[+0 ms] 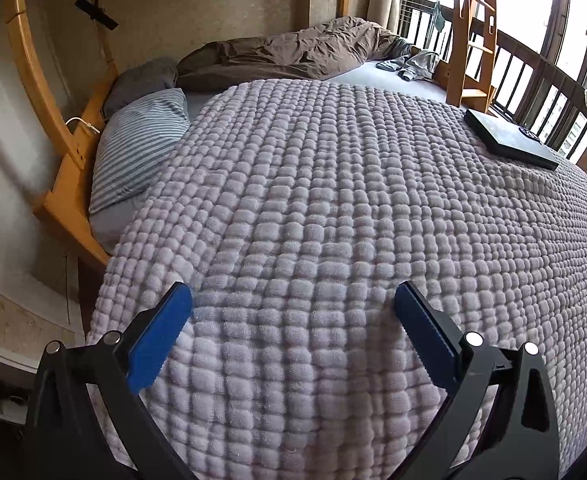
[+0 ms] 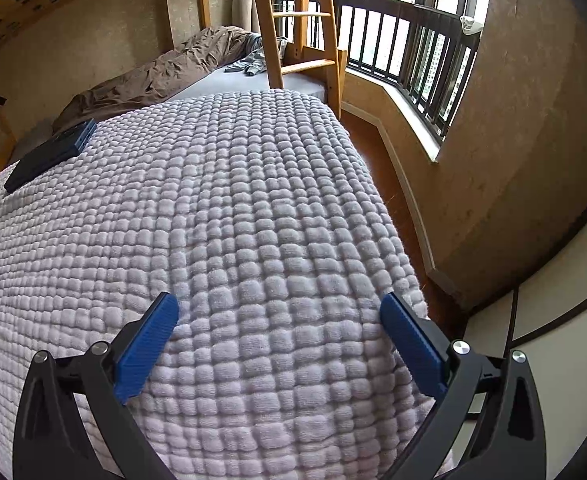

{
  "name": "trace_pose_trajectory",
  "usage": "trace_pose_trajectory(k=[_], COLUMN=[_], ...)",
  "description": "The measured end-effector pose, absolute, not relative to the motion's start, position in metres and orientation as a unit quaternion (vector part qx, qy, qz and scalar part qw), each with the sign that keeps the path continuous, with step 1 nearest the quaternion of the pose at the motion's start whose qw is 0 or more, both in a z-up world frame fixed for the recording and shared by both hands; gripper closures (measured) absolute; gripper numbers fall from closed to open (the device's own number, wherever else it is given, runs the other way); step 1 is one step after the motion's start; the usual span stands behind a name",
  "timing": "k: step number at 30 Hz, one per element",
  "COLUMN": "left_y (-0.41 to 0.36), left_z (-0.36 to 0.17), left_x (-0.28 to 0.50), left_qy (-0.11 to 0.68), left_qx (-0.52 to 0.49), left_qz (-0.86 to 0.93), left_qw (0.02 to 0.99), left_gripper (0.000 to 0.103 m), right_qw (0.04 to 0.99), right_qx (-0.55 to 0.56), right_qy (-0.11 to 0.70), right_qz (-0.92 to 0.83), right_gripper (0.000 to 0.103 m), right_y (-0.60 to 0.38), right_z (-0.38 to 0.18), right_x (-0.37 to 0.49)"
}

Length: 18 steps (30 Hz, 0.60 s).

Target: Collect trash

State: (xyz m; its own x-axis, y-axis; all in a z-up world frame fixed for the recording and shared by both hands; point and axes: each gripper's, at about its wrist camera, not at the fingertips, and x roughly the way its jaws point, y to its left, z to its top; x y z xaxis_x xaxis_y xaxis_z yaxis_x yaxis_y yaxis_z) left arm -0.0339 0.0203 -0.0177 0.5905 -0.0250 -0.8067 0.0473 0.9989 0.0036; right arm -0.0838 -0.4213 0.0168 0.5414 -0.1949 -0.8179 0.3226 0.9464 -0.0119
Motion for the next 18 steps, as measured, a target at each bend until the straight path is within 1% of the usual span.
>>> trace_pose_trajectory(k=[18], left_y=[0.0198], left_z=[-0.0176], left_x=[-0.0337], left_qy=[0.452], left_qx=[0.013], left_qz=[-0.02], left_qw=[0.892], left_gripper=[0.001], right_qw=[0.875], right_qx=[0.07], right_qy=[0.456], right_qz=[-0.148], right_gripper=[0.004], right_y=[-0.422], right_z=[0.0178], right_x=[-0.0808])
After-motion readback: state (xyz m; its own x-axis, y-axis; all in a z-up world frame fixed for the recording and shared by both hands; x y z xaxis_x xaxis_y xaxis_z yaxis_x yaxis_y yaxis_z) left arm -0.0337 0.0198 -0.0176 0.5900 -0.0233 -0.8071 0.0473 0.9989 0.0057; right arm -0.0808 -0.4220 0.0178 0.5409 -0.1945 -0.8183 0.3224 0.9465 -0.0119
